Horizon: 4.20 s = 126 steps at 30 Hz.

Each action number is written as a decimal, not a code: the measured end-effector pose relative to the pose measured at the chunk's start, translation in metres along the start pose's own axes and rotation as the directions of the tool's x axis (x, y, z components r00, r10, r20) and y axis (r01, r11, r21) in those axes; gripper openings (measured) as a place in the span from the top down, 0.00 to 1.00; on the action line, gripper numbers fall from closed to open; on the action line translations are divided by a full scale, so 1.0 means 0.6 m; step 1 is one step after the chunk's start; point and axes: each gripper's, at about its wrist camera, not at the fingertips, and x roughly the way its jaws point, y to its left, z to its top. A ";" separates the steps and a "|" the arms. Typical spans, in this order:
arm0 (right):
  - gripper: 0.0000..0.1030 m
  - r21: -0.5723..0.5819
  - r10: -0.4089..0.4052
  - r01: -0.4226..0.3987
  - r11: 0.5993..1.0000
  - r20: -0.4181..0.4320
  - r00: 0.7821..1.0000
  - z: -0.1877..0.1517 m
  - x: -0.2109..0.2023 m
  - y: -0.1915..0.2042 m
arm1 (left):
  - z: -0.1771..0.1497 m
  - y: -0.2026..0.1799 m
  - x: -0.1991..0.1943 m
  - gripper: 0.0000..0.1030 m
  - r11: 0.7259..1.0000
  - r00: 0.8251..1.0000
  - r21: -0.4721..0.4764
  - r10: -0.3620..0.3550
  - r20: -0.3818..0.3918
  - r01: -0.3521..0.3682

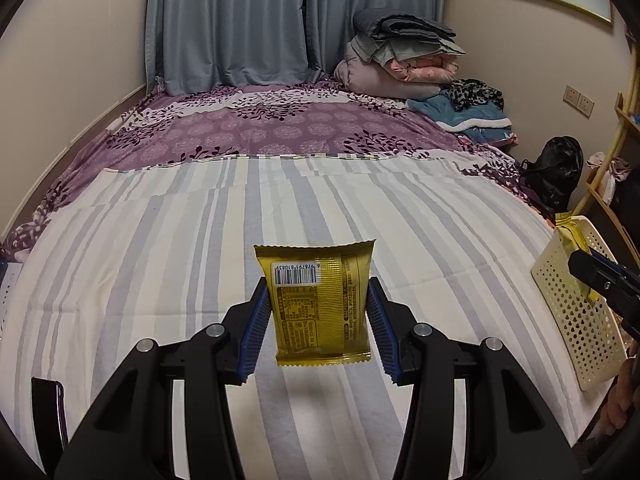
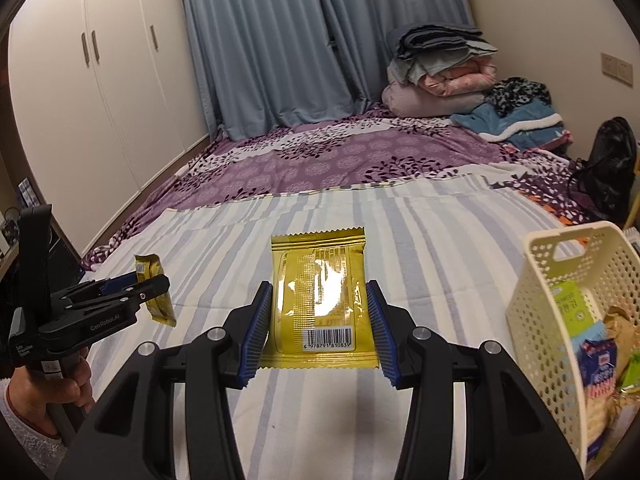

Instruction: Organize snacks

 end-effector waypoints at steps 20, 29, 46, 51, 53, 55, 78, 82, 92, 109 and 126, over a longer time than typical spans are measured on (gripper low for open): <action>0.54 0.194 -0.275 0.255 0.947 0.085 0.958 -0.053 -0.160 -0.192 | -0.002 -0.083 -0.020 0.53 0.994 0.999 0.093 -0.050 0.003 0.050; 0.53 0.295 -0.363 0.330 0.897 0.063 0.930 -0.096 -0.194 -0.274 | -0.002 -0.143 -0.024 0.53 0.984 0.996 0.152 -0.088 -0.006 0.088; 0.35 0.343 -0.363 0.294 0.892 0.155 0.919 -0.116 -0.234 -0.306 | 0.010 -0.266 -0.030 0.53 0.950 0.986 0.265 -0.165 -0.020 0.165; 0.35 0.364 -0.381 0.304 0.880 0.161 0.910 -0.126 -0.246 -0.322 | 0.012 -0.326 -0.028 0.53 0.925 0.978 0.319 -0.206 -0.035 0.206; 0.34 0.376 -0.387 0.307 0.875 0.160 0.908 -0.132 -0.250 -0.327 | 0.012 -0.351 -0.027 0.53 0.913 0.973 0.339 -0.227 -0.041 0.227; 0.30 0.384 -0.396 0.312 0.869 0.161 0.904 -0.138 -0.254 -0.335 | 0.014 -0.377 -0.026 0.53 0.899 0.969 0.364 -0.243 -0.045 0.242; 0.21 0.379 -0.449 0.366 0.850 0.160 0.879 -0.169 -0.287 -0.354 | 0.033 -0.643 0.032 0.53 0.741 0.904 0.526 -0.397 -0.156 0.416; 0.21 0.379 -0.450 0.366 0.850 0.162 0.878 -0.166 -0.289 -0.358 | 0.027 -0.666 0.051 0.53 0.729 0.903 0.539 -0.392 -0.176 0.421; 0.21 0.380 -0.448 0.363 0.851 0.164 0.879 -0.164 -0.289 -0.361 | 0.022 -0.687 0.066 0.53 0.716 0.901 0.553 -0.388 -0.193 0.426; 0.18 0.378 -0.454 0.367 0.850 0.170 0.875 -0.159 -0.293 -0.361 | 0.017 -0.689 0.055 0.11 0.722 0.915 0.572 -0.374 -0.149 0.388; 0.05 0.341 -0.457 0.390 0.855 0.141 0.878 -0.155 -0.300 -0.337 | 0.021 -0.660 0.003 0.03 0.753 0.943 0.588 -0.328 -0.056 0.296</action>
